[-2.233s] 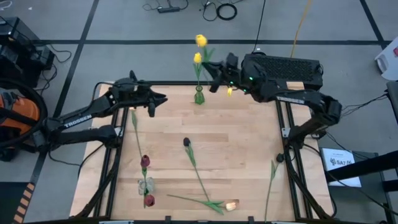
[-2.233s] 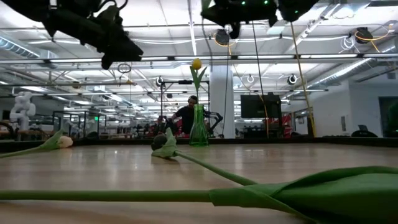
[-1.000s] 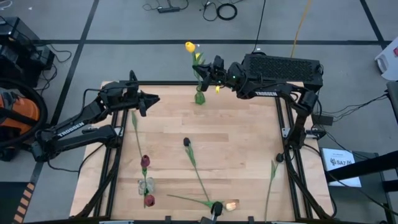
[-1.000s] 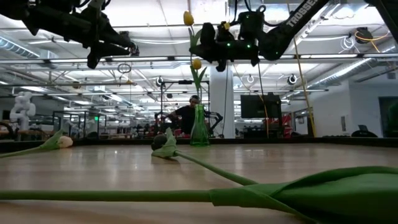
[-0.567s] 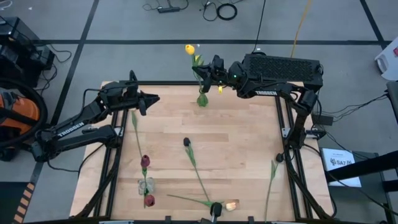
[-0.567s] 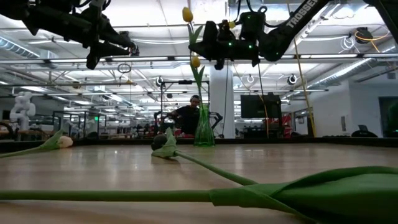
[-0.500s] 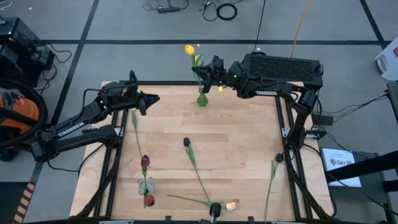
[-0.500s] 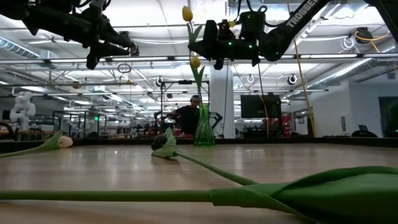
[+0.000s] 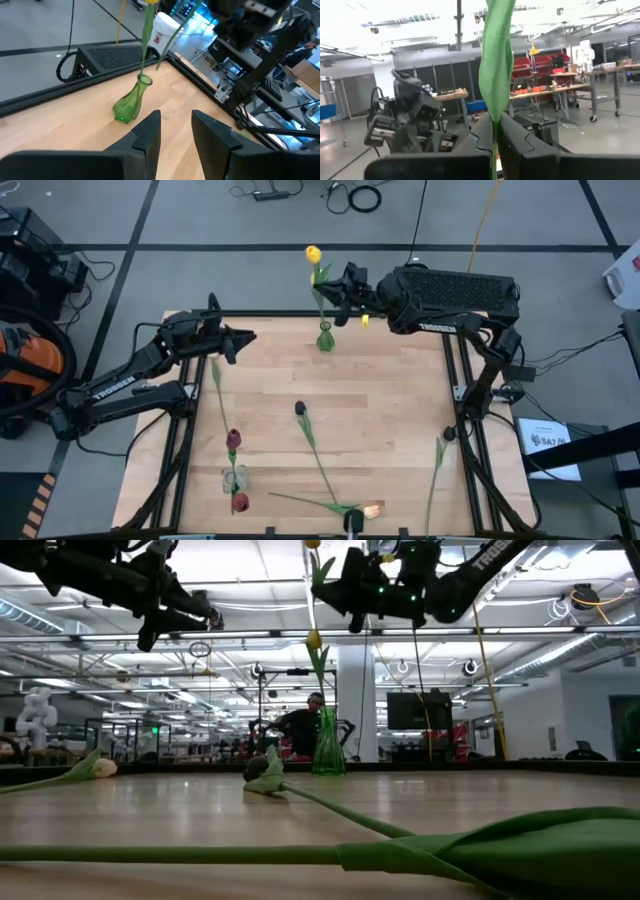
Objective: Sort flowers into vase by color
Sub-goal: Put the yellow flower into the green vase
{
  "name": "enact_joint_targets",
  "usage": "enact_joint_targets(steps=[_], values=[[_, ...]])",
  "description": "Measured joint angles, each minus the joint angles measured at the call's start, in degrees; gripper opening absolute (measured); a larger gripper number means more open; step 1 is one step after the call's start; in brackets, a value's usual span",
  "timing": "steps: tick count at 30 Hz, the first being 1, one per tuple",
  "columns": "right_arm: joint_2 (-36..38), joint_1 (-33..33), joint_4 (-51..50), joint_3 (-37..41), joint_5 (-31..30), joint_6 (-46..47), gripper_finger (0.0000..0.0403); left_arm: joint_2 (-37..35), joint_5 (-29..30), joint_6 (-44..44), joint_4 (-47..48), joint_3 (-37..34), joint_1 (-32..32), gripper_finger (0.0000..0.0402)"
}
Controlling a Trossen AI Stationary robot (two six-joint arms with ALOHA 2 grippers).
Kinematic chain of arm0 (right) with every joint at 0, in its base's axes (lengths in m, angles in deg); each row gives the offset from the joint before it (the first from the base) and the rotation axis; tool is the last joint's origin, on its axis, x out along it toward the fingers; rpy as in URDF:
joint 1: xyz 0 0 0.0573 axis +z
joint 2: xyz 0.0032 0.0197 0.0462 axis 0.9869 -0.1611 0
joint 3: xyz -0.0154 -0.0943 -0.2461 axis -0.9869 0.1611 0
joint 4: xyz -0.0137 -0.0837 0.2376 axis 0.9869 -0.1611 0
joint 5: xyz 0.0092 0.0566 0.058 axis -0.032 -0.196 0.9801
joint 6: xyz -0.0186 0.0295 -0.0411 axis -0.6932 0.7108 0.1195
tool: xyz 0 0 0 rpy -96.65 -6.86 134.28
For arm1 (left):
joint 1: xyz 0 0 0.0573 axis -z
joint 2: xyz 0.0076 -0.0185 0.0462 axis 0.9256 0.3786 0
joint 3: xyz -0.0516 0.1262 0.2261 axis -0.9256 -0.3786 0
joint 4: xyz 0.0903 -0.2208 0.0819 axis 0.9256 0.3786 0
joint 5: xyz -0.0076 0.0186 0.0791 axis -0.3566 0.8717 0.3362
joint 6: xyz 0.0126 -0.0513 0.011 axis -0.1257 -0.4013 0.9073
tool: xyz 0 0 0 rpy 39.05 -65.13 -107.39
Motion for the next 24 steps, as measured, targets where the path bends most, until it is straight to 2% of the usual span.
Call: enact_joint_targets(steps=[4,6,11,15,18,24], values=[[5.69,-1.62,-10.01,0.13,1.85,-1.44,0.0002,0.0,0.28,0.0,0.0,0.0,0.0,0.0116],[9.53,-2.64,-14.08,2.6,2.4,-3.49,0.0002,-0.01,0.28,-0.02,0.0,0.0,0.0,0.0116],[21.2,-5.83,-10.64,17.71,-1.91,-4.36,0.0001,-0.02,0.52,0.0,0.0,0.0,0.11,0.0116],[27.76,-7.47,-2.57,30.39,-6.96,-3.33,0.0001,-0.02,0.93,0.0,0.0,0.0,0.11,0.0116],[27.37,-6.55,5.97,33.74,-7.86,-2.78,0.0001,-0.02,1.13,0.0,-0.02,0.0,0.11,0.0116],[18.53,-3.3,11.58,28.29,-7.6,-2.26,0.0,0.02,1.79,0.01,-0.71,0.0,0.11,0.0116]])
